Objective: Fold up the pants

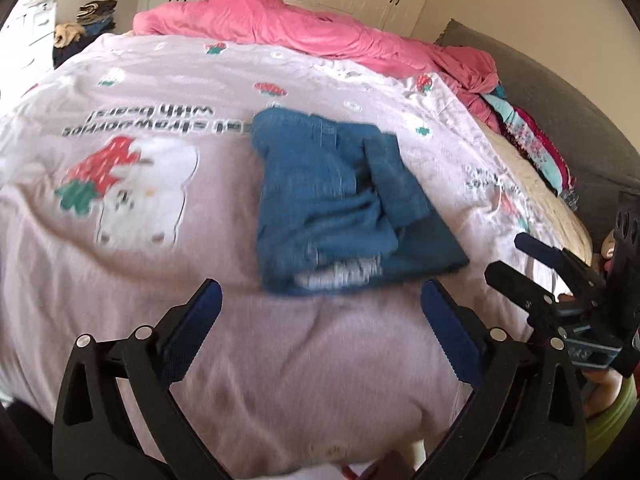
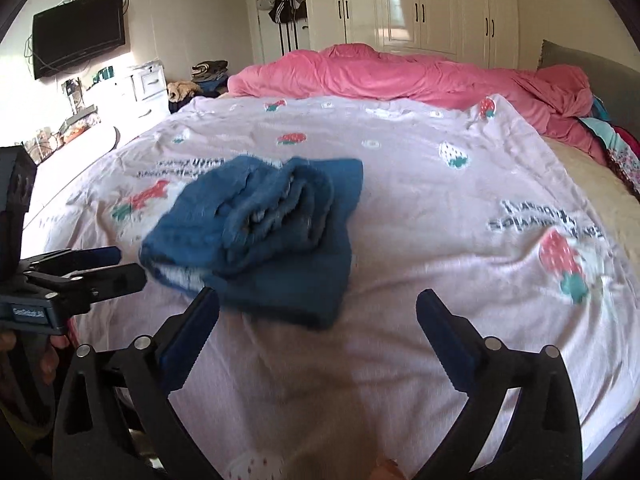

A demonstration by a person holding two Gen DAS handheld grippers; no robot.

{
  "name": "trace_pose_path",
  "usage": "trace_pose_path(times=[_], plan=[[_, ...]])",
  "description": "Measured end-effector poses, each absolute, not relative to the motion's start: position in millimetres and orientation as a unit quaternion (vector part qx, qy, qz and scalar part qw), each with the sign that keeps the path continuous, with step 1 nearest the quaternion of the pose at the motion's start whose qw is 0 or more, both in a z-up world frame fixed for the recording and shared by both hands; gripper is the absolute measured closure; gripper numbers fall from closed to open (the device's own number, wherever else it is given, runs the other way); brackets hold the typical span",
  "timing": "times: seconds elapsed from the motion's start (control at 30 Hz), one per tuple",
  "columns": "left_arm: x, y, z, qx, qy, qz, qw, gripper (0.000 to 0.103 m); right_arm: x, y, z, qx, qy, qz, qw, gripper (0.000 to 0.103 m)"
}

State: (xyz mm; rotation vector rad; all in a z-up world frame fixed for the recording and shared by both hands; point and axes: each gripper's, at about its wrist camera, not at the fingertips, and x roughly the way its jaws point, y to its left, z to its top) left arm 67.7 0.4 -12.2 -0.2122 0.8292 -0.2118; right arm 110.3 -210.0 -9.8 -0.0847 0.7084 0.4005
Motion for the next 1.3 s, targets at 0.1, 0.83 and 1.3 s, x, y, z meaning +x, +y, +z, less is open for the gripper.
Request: trace_pose_path(times=[0.1, 0.83, 1.3], plan=[[59, -1, -20, -0.106, 0.406, -0.094, 0.903, 0.009, 109, -213, -17, -0.036, 0.354, 0.185, 0.916, 0.004], [60, 0, -21, -0.096, 0.405, -0.069, 0.907, 0.009, 109, -217, -24, -0.010, 0.357, 0.189, 0.915, 0.004], [61, 1, -17, -0.091, 0.402, -0.063, 0.909, 0.009, 112, -218, -30, -0.011, 0.363, 0.191, 0.912, 0.004]])
